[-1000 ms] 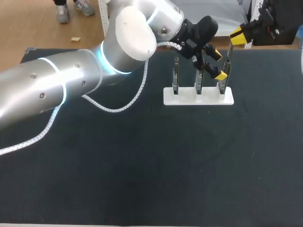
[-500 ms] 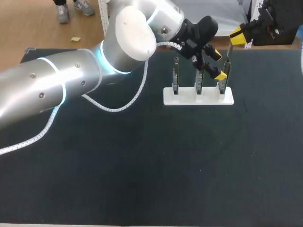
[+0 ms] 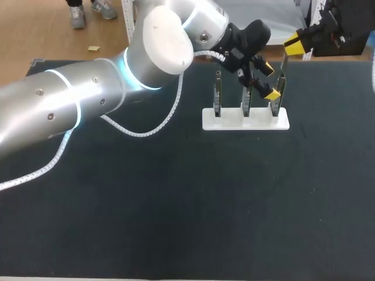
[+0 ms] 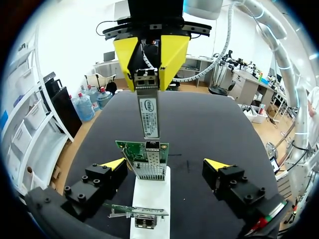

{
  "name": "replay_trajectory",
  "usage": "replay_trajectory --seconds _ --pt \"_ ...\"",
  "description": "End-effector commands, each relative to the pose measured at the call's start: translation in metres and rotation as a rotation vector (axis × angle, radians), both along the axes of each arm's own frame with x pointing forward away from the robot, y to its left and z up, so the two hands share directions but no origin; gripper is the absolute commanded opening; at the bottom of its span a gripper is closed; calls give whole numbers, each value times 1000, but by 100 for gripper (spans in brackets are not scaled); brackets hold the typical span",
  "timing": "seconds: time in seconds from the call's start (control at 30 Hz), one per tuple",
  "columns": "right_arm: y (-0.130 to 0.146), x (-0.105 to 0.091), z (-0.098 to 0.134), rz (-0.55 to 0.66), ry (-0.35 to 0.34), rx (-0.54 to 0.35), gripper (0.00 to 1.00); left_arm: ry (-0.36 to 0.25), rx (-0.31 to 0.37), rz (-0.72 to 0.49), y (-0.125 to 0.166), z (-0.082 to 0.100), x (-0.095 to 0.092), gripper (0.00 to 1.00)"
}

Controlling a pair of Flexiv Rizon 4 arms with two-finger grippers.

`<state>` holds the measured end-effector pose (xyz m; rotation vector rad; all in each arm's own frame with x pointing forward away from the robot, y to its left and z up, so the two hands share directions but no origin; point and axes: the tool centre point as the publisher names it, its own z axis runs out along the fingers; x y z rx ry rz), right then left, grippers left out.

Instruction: Pick up the optical module with the left hand, and insert it into the network port with the right hand.

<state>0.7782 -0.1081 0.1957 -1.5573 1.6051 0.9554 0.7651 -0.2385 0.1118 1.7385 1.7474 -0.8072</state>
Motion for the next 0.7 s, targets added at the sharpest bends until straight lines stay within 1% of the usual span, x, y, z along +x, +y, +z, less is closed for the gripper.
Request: replay_trajectory --seconds 0.03,0.37,0.43,0.7 --pt "0 0 0 2 -5 -4 0 3 5 -2 -1 1 2 100" --pt "1 1 -3 14 -6 -16 0 3 5 -2 -1 1 2 100" --pt "1 1 -3 20 -17 -34 0 3 5 -2 -1 1 2 100" --pt "1 1 -7 20 -5 -35 0 3 5 -2 -1 1 2 100"
